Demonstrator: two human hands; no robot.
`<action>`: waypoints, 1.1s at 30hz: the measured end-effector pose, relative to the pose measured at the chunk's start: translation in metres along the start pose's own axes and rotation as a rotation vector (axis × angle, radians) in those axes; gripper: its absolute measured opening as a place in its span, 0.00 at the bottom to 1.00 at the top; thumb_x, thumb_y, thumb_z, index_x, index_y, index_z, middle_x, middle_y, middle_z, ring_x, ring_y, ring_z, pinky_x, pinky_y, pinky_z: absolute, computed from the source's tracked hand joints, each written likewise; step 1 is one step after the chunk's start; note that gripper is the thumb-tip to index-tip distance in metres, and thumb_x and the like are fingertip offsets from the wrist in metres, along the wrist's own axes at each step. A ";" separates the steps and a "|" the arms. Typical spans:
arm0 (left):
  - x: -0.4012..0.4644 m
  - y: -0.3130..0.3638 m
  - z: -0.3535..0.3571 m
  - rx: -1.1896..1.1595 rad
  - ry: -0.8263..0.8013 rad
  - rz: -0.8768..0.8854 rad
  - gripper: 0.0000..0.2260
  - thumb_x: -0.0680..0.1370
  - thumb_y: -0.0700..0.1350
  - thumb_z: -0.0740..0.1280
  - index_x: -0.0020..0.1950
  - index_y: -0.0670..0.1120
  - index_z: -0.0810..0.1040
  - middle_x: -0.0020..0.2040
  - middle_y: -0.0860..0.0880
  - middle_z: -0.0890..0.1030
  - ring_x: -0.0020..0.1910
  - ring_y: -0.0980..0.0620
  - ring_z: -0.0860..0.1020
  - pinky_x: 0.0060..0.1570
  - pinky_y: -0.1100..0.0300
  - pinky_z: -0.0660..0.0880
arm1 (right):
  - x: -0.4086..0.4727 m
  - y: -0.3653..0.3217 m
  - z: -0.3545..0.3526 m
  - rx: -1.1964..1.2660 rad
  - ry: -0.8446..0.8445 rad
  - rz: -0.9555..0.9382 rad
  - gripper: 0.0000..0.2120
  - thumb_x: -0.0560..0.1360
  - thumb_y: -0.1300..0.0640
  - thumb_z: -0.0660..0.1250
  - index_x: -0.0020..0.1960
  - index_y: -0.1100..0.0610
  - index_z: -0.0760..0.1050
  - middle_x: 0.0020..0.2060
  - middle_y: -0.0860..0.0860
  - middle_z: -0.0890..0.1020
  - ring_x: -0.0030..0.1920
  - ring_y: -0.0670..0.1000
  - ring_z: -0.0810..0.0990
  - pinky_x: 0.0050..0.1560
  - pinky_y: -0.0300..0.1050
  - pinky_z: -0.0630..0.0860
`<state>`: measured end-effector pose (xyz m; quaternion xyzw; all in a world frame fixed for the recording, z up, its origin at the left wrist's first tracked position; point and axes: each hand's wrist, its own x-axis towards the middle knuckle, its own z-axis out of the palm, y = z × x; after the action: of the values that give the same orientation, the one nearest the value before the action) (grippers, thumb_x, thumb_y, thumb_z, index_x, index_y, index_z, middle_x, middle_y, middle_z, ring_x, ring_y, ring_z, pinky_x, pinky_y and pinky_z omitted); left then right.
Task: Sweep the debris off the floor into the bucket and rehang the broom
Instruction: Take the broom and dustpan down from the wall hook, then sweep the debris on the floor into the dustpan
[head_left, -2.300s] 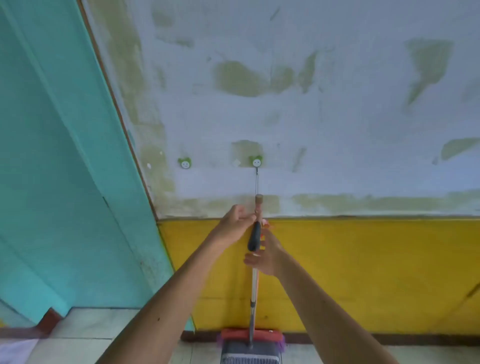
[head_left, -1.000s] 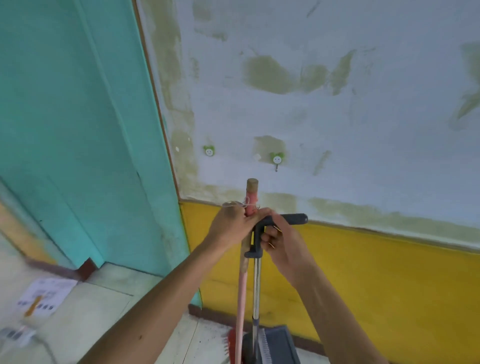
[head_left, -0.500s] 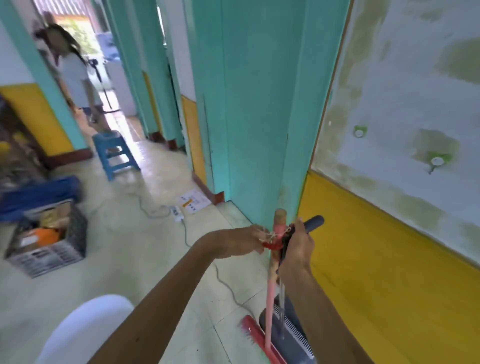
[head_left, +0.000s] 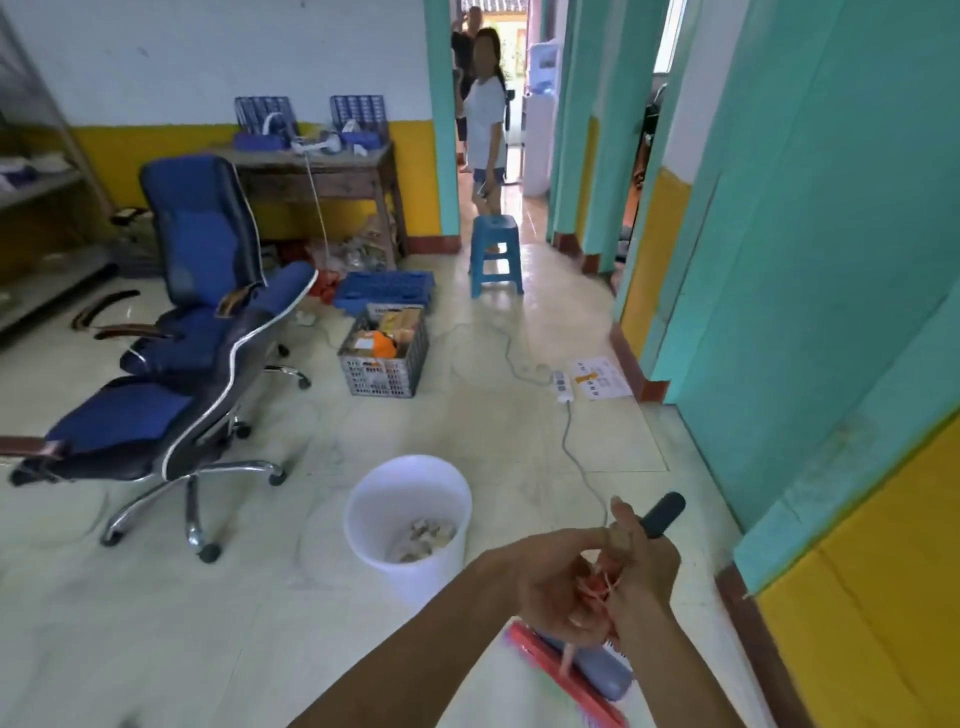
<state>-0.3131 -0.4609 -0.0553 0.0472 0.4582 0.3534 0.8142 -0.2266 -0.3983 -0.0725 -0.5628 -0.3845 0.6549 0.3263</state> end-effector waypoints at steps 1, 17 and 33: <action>-0.003 -0.014 -0.008 0.002 0.000 0.012 0.14 0.69 0.51 0.70 0.33 0.45 0.69 0.31 0.49 0.69 0.32 0.54 0.65 0.39 0.65 0.67 | -0.008 0.012 0.002 -0.004 -0.001 0.014 0.14 0.78 0.56 0.71 0.36 0.61 0.74 0.29 0.57 0.77 0.28 0.55 0.75 0.31 0.44 0.71; -0.106 -0.246 -0.064 -0.807 0.286 0.447 0.03 0.67 0.34 0.70 0.36 0.38 0.77 0.35 0.44 0.77 0.40 0.52 0.74 0.41 0.62 0.79 | -0.147 0.164 0.063 -0.583 -0.642 -0.015 0.20 0.78 0.52 0.67 0.31 0.60 0.71 0.26 0.54 0.77 0.29 0.57 0.76 0.31 0.42 0.72; -0.268 -0.406 -0.147 -0.670 0.711 0.115 0.11 0.83 0.38 0.56 0.48 0.35 0.75 0.41 0.40 0.78 0.18 0.57 0.76 0.18 0.69 0.72 | -0.288 0.196 0.233 -0.813 -1.412 -0.548 0.19 0.80 0.47 0.61 0.39 0.61 0.73 0.25 0.49 0.70 0.19 0.47 0.68 0.22 0.40 0.71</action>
<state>-0.3000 -0.9660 -0.1117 -0.3154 0.5657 0.5200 0.5569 -0.4112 -0.7739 -0.0869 0.0159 -0.8244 0.5614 -0.0697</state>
